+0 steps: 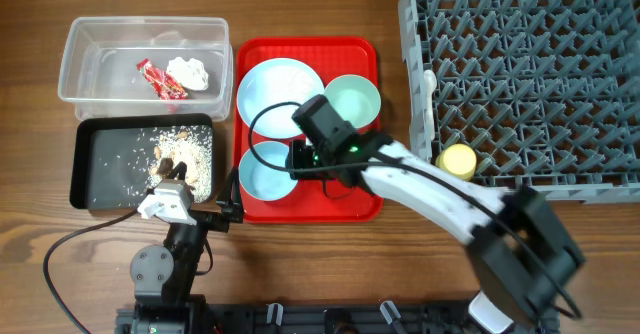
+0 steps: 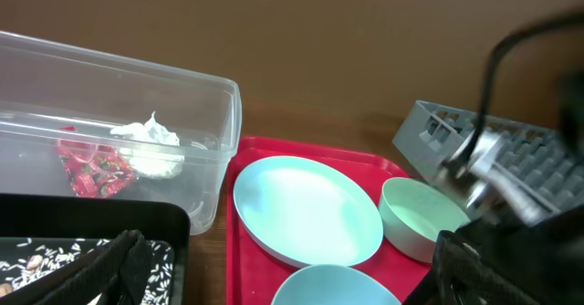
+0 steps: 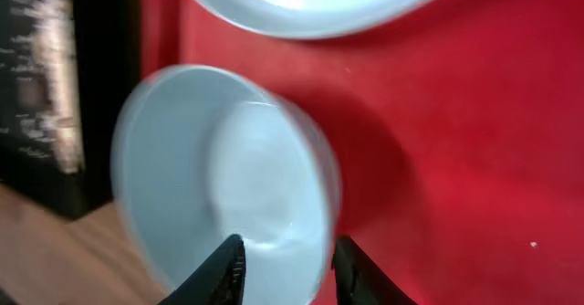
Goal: Sort waste into correct bins and load items into the dishwasher rack
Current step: 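Reach the right gripper toward the blue bowl on the tray, then grasp the blue bowl rim and carry it into the rack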
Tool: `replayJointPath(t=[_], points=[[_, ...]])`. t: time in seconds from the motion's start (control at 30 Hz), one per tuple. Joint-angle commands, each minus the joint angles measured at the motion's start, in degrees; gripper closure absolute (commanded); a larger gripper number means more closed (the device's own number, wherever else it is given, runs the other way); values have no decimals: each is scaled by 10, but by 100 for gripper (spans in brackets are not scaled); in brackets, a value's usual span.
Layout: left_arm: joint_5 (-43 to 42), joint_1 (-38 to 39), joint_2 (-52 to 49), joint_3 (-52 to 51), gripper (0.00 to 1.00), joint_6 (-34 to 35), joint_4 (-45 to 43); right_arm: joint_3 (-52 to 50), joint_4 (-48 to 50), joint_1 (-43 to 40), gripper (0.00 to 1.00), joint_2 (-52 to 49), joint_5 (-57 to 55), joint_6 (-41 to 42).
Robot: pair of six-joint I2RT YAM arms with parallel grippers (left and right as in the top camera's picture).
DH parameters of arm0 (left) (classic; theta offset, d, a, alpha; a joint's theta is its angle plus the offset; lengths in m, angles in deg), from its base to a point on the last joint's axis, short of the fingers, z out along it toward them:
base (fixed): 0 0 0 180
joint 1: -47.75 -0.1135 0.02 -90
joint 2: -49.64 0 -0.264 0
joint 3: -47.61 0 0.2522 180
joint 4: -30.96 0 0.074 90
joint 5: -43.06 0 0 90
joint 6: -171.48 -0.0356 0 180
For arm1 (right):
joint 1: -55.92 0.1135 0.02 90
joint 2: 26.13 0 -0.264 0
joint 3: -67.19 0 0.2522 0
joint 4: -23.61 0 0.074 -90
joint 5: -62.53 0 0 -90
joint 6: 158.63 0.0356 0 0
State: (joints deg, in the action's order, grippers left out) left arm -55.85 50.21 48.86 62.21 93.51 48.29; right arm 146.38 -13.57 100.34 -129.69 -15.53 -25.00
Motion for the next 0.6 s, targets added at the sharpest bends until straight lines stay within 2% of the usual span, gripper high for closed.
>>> replayJointPath(t=[0.0, 0.03, 0.07, 0.17, 0.27, 0.33, 0.37, 0.4, 0.57], points=[[-5, -4, 6, -5, 0, -12, -2, 5, 4, 1, 69, -43, -5, 43], [-5, -4, 6, -5, 0, -12, -2, 5, 4, 1, 71, -47, -5, 43], [-5, -4, 6, -5, 0, -12, -2, 5, 0, 1, 83, -49, -5, 43], [-5, -4, 6, -5, 0, -12, -2, 5, -2, 0, 89, -45, -3, 41], [-5, -4, 6, -5, 0, -12, -2, 5, -4, 0, 91, -28, -3, 29], [-5, -4, 6, -5, 0, -12, -2, 5, -7, 0, 87, -9, -9, 13], [-5, -4, 6, -5, 0, -12, -2, 5, -12, 0, 89, 3, -16, 8], [-5, -4, 6, -5, 0, -12, -2, 5, -17, 0, 96, 12, -22, 4], [-5, -4, 6, -5, 0, -12, -2, 5, -96, 0, 96, 84, -103, -2]])
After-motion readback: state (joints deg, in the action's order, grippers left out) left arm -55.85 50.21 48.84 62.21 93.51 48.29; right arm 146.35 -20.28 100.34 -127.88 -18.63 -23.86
